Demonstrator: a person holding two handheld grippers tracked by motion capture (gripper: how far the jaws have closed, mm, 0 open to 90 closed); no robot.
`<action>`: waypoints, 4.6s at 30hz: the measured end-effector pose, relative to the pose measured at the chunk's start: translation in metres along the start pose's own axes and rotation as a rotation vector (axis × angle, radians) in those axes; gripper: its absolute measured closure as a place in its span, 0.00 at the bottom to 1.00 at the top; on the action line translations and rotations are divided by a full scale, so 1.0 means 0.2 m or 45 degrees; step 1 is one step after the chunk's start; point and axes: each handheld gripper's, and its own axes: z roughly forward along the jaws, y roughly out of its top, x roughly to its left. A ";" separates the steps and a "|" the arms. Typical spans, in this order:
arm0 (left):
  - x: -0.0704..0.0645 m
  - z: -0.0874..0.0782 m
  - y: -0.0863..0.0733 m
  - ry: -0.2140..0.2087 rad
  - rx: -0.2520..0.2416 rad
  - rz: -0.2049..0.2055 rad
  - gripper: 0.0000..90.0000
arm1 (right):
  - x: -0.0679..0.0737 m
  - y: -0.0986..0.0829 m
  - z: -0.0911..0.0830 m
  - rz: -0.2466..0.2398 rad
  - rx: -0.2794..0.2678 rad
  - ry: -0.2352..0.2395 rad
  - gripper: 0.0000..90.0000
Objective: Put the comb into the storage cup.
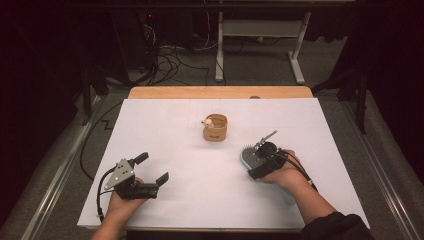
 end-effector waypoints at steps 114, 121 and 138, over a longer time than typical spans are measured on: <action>0.01 0.00 0.01 0.010 0.081 -0.024 0.00 | 0.07 -0.18 -0.42 0.132 -1.060 -0.145 0.23; 0.01 -0.01 0.02 0.023 0.081 -0.028 0.00 | 0.09 -0.19 -0.42 0.147 -1.135 -0.172 0.23; 0.01 0.00 0.02 0.030 0.091 -0.030 0.00 | 0.10 -0.26 -0.39 0.171 -1.288 -0.203 0.23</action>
